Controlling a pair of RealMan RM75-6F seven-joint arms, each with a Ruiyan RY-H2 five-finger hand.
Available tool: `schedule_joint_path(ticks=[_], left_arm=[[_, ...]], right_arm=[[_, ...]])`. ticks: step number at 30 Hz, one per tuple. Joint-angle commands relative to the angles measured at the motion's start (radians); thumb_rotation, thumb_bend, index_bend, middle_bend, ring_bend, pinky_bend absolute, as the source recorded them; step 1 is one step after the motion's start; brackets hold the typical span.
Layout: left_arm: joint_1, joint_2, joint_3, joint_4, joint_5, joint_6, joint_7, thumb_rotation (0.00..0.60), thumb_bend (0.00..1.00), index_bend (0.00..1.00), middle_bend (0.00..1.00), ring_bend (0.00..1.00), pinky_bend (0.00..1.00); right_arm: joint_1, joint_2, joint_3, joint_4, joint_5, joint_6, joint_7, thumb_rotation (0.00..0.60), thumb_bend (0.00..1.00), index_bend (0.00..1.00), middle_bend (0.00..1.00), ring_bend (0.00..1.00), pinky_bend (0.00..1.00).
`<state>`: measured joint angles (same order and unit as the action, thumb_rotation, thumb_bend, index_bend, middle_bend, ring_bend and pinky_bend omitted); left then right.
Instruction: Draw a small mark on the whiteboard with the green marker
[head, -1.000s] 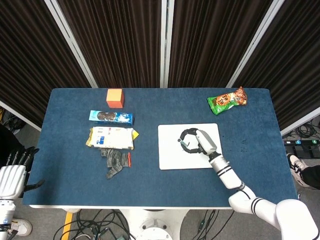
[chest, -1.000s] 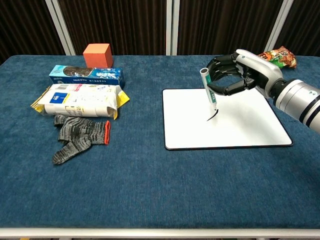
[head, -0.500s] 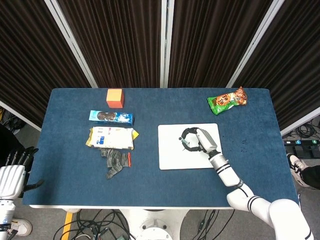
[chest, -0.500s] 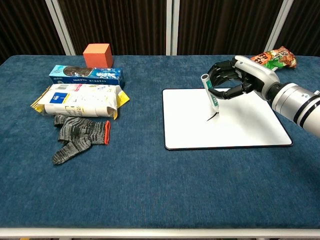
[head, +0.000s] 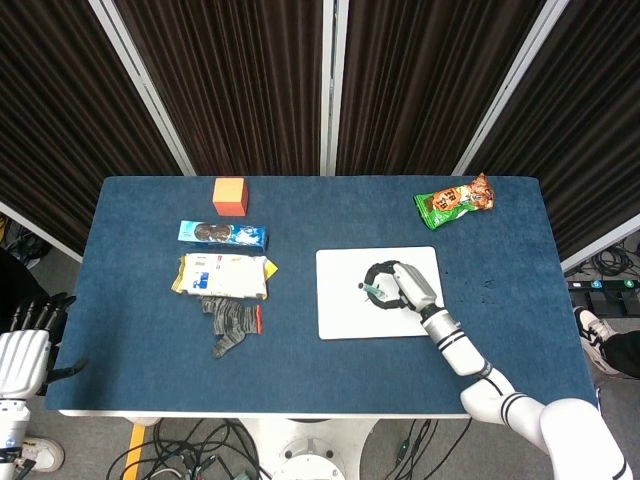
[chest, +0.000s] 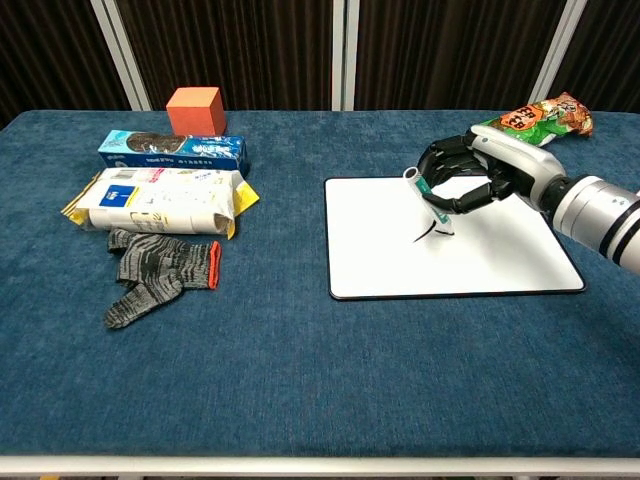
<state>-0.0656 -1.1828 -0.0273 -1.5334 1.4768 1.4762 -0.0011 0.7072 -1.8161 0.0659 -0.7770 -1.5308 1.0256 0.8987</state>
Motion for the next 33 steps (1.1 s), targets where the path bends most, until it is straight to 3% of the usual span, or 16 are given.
schedule_joint_path(ticks=[1,8,11,18,22,33], left_arm=[[0.001,-0.002,0.0,0.002,0.003,0.004,-0.002,0.6,0.0,0.13,0.11,0.0,0.05],[0.001,-0.006,0.0,0.008,0.012,0.011,-0.008,0.6,0.0,0.13,0.11,0.0,0.05],[0.003,-0.005,0.0,0.006,0.012,0.013,-0.008,0.6,0.0,0.13,0.11,0.0,0.05],[-0.008,-0.006,-0.002,0.002,0.016,0.001,-0.006,0.6,0.0,0.13,0.11,0.0,0.05],[-0.014,-0.009,-0.002,0.004,0.018,-0.008,-0.007,0.6,0.0,0.13,0.11,0.0,0.05],[-0.01,-0.007,0.003,0.0,0.008,-0.015,-0.005,0.6,0.0,0.13,0.11,0.0,0.05]], right_arm=[[-0.039,0.061,-0.03,-0.054,-0.015,0.032,-0.029,0.6,0.57,0.69,0.57,0.35,0.25],[-0.088,0.177,-0.023,-0.178,-0.015,0.116,-0.107,0.6,0.58,0.69,0.57,0.36,0.24],[-0.095,0.218,-0.021,-0.201,-0.037,0.162,-0.196,0.6,0.57,0.69,0.57,0.36,0.24],[-0.115,0.324,-0.057,-0.249,-0.015,0.082,-0.783,0.6,0.56,0.69,0.57,0.34,0.23],[-0.135,0.331,-0.056,-0.245,0.037,0.041,-0.991,0.6,0.55,0.68,0.57,0.32,0.2],[-0.133,0.251,-0.056,-0.108,0.079,-0.045,-1.116,0.6,0.53,0.66,0.54,0.25,0.12]])
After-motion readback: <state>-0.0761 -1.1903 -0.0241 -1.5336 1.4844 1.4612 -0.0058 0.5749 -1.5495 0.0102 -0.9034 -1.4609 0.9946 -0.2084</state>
